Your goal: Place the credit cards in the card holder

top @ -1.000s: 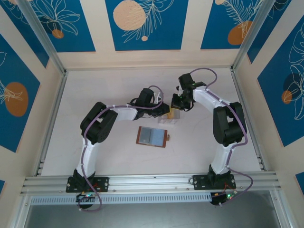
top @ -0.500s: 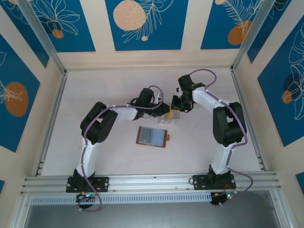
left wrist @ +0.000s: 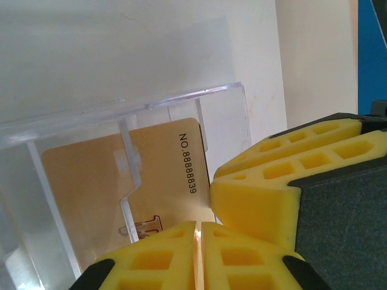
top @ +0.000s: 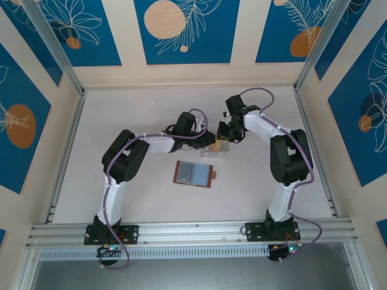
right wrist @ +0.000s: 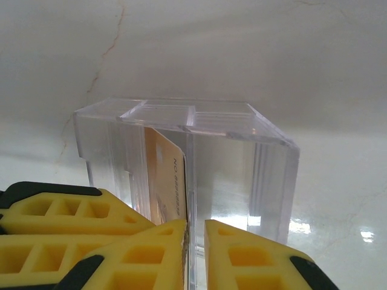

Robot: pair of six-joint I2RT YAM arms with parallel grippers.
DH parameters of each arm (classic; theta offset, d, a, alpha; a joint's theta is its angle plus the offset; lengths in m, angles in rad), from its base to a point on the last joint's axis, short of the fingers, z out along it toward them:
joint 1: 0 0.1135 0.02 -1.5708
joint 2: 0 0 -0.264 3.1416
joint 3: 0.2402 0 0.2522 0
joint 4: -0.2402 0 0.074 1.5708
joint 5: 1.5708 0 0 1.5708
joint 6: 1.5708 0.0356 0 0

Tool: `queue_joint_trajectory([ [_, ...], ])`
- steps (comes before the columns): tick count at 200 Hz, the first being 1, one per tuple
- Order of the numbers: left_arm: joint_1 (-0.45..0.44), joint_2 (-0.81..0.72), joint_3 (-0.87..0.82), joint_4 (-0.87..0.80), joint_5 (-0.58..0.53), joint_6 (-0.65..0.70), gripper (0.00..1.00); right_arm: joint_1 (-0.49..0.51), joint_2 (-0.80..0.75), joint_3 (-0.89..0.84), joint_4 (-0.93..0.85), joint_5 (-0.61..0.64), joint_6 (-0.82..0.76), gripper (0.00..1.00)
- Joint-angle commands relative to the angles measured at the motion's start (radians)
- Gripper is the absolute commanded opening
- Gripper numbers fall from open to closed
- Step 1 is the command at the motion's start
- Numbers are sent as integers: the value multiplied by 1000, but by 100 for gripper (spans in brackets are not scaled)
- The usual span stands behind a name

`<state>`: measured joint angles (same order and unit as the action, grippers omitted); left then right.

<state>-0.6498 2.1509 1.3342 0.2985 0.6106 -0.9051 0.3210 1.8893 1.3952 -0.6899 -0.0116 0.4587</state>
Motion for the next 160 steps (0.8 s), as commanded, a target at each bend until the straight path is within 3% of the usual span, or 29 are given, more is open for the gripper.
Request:
queue_joint_trajectory([
  [1, 5, 2, -12, -122, -21, 43, 11, 17, 54, -6, 3, -57, -12, 13],
  [31, 6, -1, -12, -125, -21, 46, 11, 15, 45, -9, 7, -62, -17, 0],
  [105, 10, 0, -12, -140, -34, 49, 11, -11, -64, -41, 46, -182, -41, 0],
  [160, 12, 0, -13, -145, -38, 49, 11, -23, -103, -57, 56, -198, -40, 0],
])
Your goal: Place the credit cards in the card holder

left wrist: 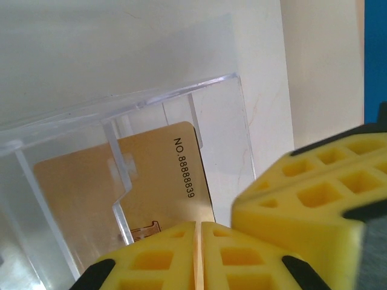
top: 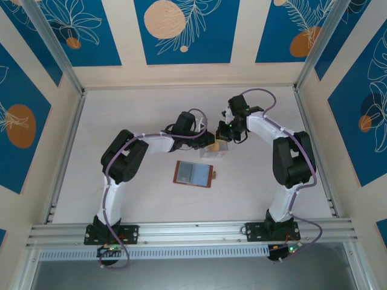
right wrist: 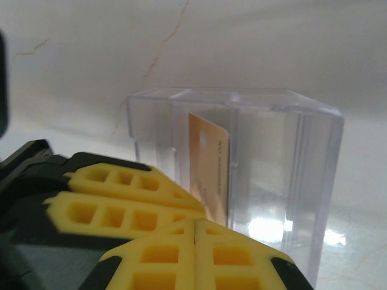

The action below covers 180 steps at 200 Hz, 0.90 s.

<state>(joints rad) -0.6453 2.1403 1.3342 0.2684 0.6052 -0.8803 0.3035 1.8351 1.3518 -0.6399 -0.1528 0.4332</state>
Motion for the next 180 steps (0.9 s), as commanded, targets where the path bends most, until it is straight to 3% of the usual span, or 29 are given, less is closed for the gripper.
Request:
queue_joint_trajectory([
  [1, 8, 10, -13, -115, -32, 24, 11, -6, -49, -14, 6, -56, -14, 0],
  [42, 10, 9, -13, -115, -31, 24, 11, -8, -15, 21, -47, 23, -16, 0],
  [70, 11, 7, -20, -106, -29, 21, 11, 3, 25, 36, -60, 64, -14, 18],
  [102, 11, 2, -25, -93, -22, 17, 11, 20, 53, 48, -61, 82, -16, 26],
  [180, 25, -17, -87, 60, 23, -61, 11, 25, 101, 52, -48, 57, -24, 19],
])
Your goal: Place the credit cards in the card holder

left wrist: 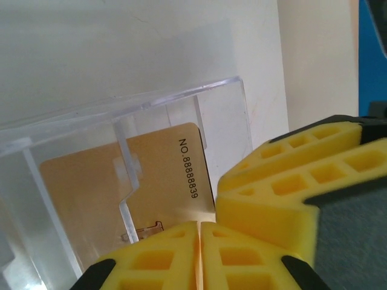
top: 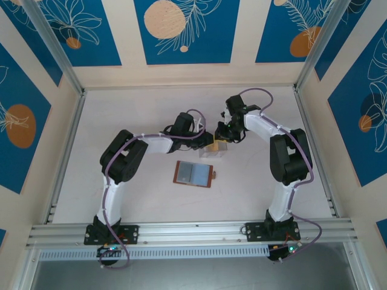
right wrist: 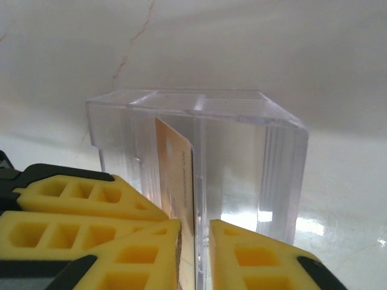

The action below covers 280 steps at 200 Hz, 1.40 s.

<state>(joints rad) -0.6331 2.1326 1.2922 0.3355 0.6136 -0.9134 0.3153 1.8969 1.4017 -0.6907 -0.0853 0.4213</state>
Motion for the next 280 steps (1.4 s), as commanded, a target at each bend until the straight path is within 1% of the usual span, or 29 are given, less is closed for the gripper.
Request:
queue_joint_trajectory([
  [1, 13, -10, -45, -6, 16, -29, 11, 13, 40, 2, 3, -12, -12, 19],
  [18, 19, -10, -53, 30, 31, -54, 11, 13, 56, 9, -1, -19, -15, 17],
  [53, 25, -23, -66, 34, 31, -55, 11, 15, 68, 7, 7, -33, -16, 11],
  [70, 30, -23, -76, 63, 42, -76, 11, 10, 74, 8, 11, -57, -16, 6],
  [84, 33, -33, -85, 67, 40, -75, 11, 4, 70, 0, 20, -71, -13, 0],
  [118, 44, -48, -91, 46, 40, -62, 11, 4, 35, -8, 21, -68, -13, 0],
  [170, 43, -33, -53, -61, 5, 5, 11, 19, -25, 38, -51, -60, -22, 0],
  [188, 39, -34, -35, -129, -22, 45, 11, 19, -44, 39, -59, -51, -17, 0],
  [234, 34, -39, -3, -249, -78, 118, 11, 15, -102, 36, -83, 16, -13, 0],
  [267, 34, -37, 4, -278, -92, 138, 11, -1, -144, 33, -88, 35, -7, 0],
  [280, 34, -37, 4, -284, -93, 142, 11, -9, -148, 40, -102, 69, -7, 0],
])
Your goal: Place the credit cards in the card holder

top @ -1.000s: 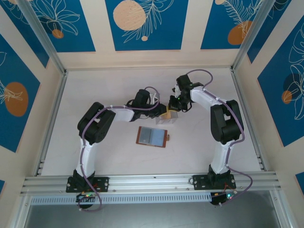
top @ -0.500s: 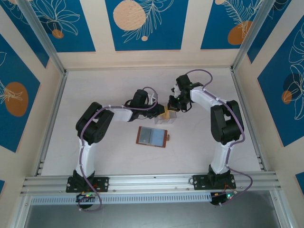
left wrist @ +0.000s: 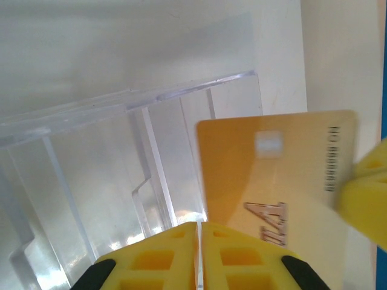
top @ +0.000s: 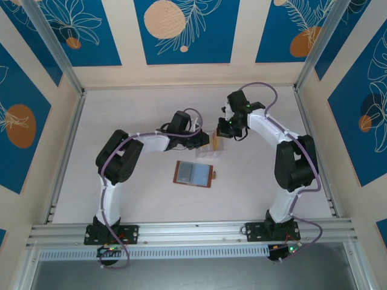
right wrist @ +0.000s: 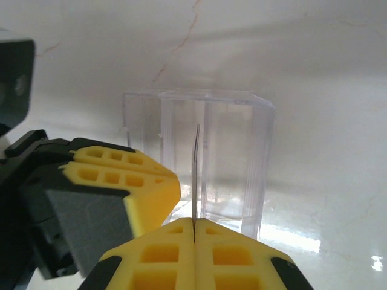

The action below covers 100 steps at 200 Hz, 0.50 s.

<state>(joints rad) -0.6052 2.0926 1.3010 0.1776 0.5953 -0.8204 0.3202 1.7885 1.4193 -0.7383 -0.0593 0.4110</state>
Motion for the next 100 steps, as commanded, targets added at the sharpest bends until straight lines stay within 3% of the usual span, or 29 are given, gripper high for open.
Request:
queue_joint_trajectory([
  [1, 6, 3, -5, -127, -75, 49, 11, -15, -41, 23, -56, 45, 3, 0],
  [52, 6, -3, -6, -135, -75, 59, 11, -29, -30, 28, -71, 84, 0, 0],
  [100, 5, 0, -5, -132, -72, 56, 11, -12, 30, 31, -47, 35, 5, 0],
])
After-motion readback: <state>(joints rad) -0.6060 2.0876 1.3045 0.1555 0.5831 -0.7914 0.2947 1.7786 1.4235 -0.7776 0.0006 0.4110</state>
